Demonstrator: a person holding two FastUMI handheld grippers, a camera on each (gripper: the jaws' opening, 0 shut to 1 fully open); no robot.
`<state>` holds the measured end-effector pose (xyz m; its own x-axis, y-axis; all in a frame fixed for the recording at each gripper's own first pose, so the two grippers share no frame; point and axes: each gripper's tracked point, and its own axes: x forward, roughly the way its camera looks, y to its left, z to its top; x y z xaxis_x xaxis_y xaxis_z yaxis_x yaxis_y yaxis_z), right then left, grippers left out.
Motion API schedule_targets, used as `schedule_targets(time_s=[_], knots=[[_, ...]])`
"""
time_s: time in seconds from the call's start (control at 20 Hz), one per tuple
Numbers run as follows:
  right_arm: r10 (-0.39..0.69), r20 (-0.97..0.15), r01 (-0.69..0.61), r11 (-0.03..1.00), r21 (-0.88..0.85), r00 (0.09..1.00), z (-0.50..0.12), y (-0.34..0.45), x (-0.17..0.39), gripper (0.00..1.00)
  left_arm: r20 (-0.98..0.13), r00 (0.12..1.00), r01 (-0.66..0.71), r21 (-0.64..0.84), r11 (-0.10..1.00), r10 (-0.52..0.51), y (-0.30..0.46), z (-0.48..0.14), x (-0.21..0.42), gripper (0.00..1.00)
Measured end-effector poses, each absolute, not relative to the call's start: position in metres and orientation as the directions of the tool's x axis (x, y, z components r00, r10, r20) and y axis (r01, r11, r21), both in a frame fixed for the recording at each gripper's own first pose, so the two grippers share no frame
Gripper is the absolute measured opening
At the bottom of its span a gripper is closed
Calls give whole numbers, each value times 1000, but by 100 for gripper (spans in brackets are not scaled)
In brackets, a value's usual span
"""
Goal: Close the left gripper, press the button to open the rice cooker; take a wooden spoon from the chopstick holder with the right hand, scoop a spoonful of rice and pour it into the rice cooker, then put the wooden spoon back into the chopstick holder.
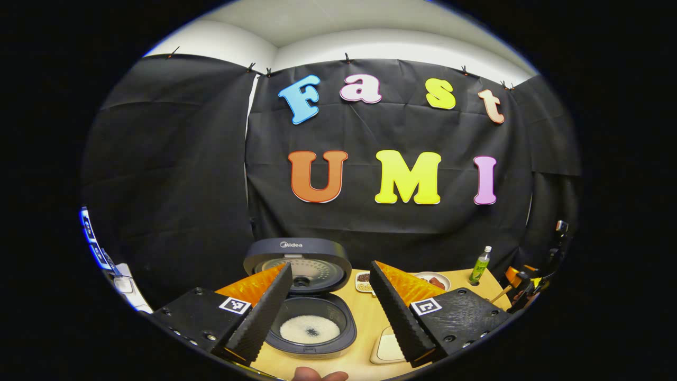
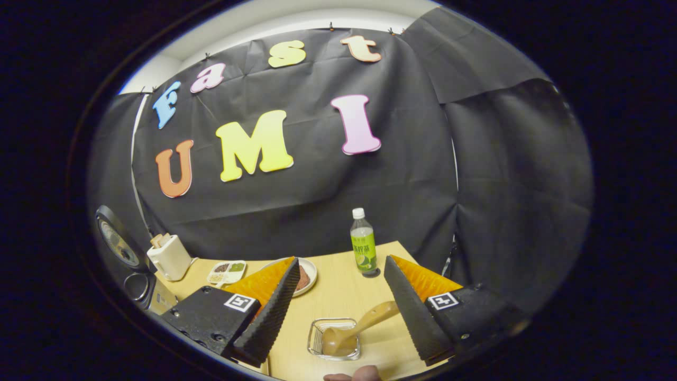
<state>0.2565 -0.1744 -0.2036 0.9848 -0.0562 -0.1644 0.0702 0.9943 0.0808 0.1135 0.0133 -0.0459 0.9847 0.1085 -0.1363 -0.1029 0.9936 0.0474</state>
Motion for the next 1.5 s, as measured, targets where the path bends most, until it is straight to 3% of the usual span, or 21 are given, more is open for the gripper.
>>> schedule_targets(time_s=[0.35, 0.8, 1.0, 1.3, 1.5], knots=[[73, -94, -72, 997, 16, 993, -132, -124, 209, 100, -157, 975, -159, 13, 987, 159, 51, -16, 163, 94], [175, -101, -187, 973, -133, 979, -123, -96, 173, 100, -418, 889, -205, -1, 979, 186, 95, -67, 248, 95], [175, -143, -191, 976, -104, 974, -132, -101, 165, 100, -497, 849, -229, -46, 972, 177, 95, -80, 253, 95], [199, -120, -209, 975, -80, 973, -119, -91, 163, 100, -536, 825, -224, -17, 975, 180, 89, -92, 234, 100], [227, -90, -234, 969, -76, 970, -107, -75, 158, 100, -559, 816, -223, -70, 972, 147, 80, -105, 203, 97]])
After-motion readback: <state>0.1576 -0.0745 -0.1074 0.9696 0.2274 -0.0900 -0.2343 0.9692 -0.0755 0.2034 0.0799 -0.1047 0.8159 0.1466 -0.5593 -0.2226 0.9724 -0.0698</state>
